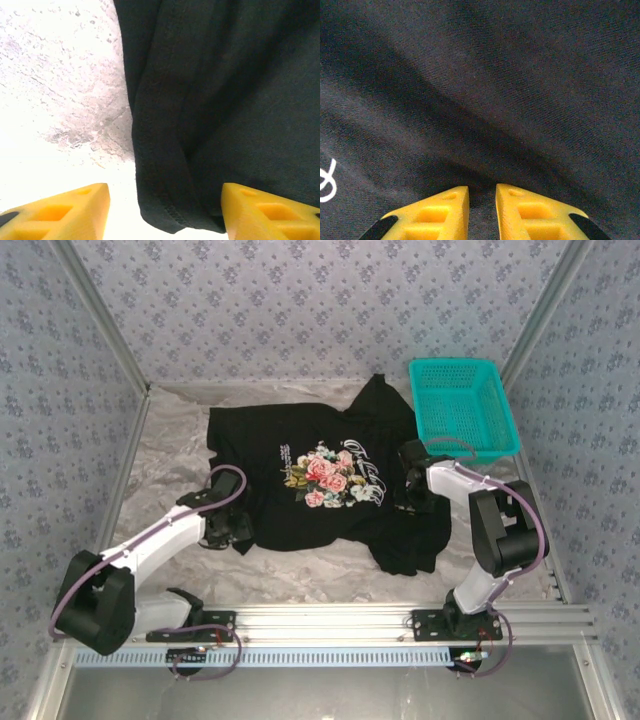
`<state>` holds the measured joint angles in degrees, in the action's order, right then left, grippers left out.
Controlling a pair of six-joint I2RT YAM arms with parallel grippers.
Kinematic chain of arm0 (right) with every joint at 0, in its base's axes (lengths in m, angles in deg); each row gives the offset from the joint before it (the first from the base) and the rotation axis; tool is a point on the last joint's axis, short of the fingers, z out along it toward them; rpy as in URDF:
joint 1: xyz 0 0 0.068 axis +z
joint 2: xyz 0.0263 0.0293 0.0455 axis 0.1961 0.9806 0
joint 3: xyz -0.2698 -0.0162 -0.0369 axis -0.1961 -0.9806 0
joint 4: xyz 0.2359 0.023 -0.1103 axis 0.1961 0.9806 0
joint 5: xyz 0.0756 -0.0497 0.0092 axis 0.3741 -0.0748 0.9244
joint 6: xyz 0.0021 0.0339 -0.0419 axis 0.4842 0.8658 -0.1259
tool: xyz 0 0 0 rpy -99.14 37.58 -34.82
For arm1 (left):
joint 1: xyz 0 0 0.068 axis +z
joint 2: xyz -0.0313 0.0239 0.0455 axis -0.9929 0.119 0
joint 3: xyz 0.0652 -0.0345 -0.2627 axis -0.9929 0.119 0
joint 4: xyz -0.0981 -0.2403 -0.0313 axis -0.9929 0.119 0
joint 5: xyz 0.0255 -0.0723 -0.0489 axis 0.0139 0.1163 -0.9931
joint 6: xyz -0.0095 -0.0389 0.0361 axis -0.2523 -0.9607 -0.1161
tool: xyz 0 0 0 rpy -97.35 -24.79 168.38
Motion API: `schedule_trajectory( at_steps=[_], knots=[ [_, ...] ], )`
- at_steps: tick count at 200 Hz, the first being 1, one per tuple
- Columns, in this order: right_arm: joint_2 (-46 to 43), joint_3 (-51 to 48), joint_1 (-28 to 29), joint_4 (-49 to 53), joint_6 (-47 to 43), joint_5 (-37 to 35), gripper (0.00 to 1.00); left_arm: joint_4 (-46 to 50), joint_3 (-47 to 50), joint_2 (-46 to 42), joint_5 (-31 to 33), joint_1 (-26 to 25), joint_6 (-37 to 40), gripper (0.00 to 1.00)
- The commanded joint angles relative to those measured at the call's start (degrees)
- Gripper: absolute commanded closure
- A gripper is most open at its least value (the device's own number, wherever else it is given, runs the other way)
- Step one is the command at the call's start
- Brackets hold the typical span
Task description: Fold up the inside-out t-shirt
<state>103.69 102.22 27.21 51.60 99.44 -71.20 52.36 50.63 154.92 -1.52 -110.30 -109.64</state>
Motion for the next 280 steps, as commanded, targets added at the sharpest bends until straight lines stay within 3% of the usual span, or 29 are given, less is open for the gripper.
schedule_trajectory(
  at_steps=[1,51,91,164,184,201,217,242,264,280],
  knots=[
    [-0.3,-1.3,0.6,1.5,-0.6,0.0,0.77,0.2,1.1,1.2,0.9,-0.3,0.0,0.47],
    [-0.4,-1.4,0.0,3.8,-0.5,-2.0,0.78,-2.8,2.9,1.5,2.4,0.9,1.2,0.77],
    [-1.8,-2.2,-4.4,4.2,-0.2,-3.3,0.82,-5.6,5.4,-3.3,0.2,7.8,4.4,0.99],
    [-2.7,-0.2,-7.0,4.3,-0.8,-5.4,0.83,-8.0,3.3,-16.6,-9.3,13.8,10.1,1.0],
    [-2.7,0.7,-6.6,3.5,-1.9,-6.8,0.82,-10.4,2.1,-18.1,-19.7,16.7,13.3,1.0],
    [-6.4,1.3,-2.7,1.2,-4.0,-7.4,0.77,-13.6,1.7,-17.5,-25.6,16.7,12.1,1.0],
    [-11.4,1.4,3.0,-2.9,-8.7,-6.7,0.62,-15.9,1.4,-16.7,-30.6,16.8,10.9,1.0],
    [-16.8,-2.5,13.7,-15.7,-18.1,3.4,0.4,-12.6,-1.6,-15.1,-30.8,17.0,11.6,1.0],
    [-13.3,-3.4,22.7,-27.0,-20.8,13.7,0.34,-10.7,-2.9,-13.7,-31.2,17.7,11.7,1.0],
    [-8.4,-2.6,28.4,-34.5,-20.9,16.6,0.3,-9.8,-3.3,-13.1,-31.7,18.1,11.8,1.0]
  ],
)
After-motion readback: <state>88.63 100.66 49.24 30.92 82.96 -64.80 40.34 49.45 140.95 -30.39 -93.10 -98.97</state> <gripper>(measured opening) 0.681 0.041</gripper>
